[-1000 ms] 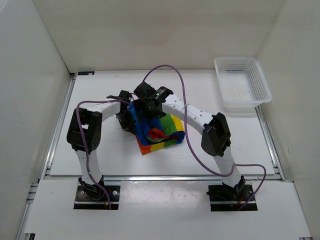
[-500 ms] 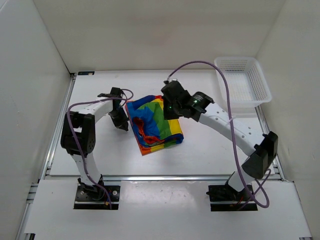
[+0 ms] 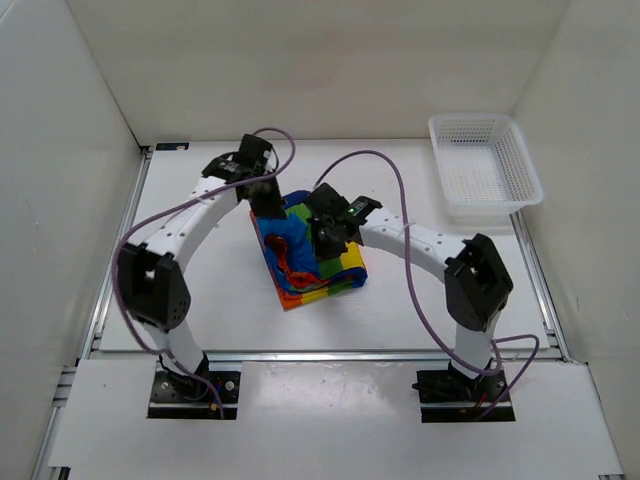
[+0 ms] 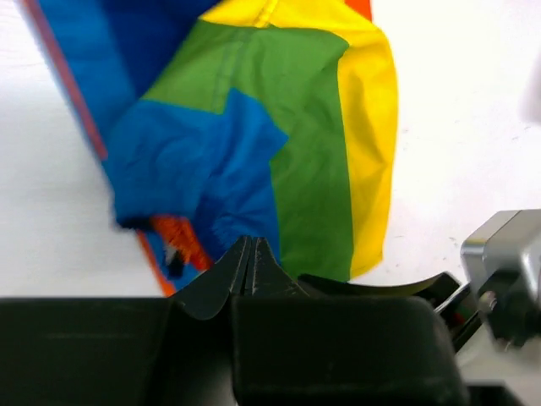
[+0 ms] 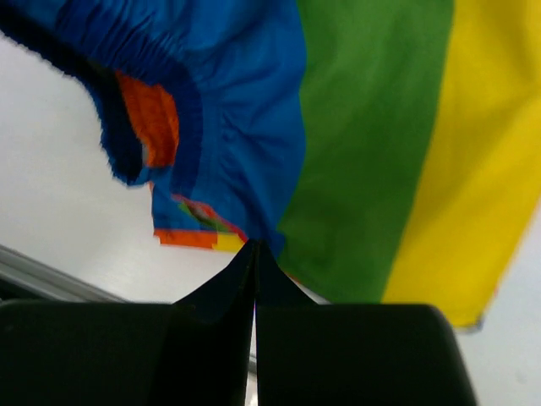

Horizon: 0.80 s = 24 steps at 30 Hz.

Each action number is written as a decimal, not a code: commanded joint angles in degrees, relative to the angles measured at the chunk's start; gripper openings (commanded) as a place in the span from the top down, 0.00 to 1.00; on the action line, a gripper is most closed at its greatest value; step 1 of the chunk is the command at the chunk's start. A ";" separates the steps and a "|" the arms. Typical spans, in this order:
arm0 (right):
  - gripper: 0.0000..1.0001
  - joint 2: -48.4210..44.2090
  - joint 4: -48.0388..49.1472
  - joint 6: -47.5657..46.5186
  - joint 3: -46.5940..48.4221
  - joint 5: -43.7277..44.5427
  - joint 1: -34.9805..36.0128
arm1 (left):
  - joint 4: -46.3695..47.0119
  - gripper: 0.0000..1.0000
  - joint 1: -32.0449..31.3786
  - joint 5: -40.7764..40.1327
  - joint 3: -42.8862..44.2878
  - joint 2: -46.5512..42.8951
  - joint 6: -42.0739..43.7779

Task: Fold and stack the shorts
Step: Fold the shorts

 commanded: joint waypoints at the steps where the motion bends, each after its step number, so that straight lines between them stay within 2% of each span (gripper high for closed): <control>1: 0.99 4.13 6.16 1.50 -1.11 -3.63 -0.72 | -0.58 0.90 -0.66 2.87 1.15 7.15 0.54; 5: 0.99 7.92 9.51 3.34 -3.39 -5.56 -0.72 | 0.13 0.90 1.79 2.08 1.77 14.96 2.99; 11: 0.99 10.74 13.03 3.87 -7.69 -6.27 -0.72 | 1.44 0.90 5.58 1.56 -0.08 19.37 5.72; 14: 0.99 11.35 13.03 3.88 -8.49 -6.27 -0.72 | 1.97 0.90 6.63 2.08 2.29 21.23 7.38; 19: 0.99 2.41 8.12 2.57 -6.22 -2.07 -0.72 | -1.89 0.90 7.17 2.08 8.61 19.30 9.50; 21: 0.91 -3.31 5.04 1.94 -4.20 -0.04 -0.72 | -4.61 0.90 7.69 2.08 10.89 16.41 10.29; 24: 0.55 -10.25 1.18 0.19 -2.26 4.61 -0.72 | -7.42 0.90 8.22 1.47 15.73 13.15 11.52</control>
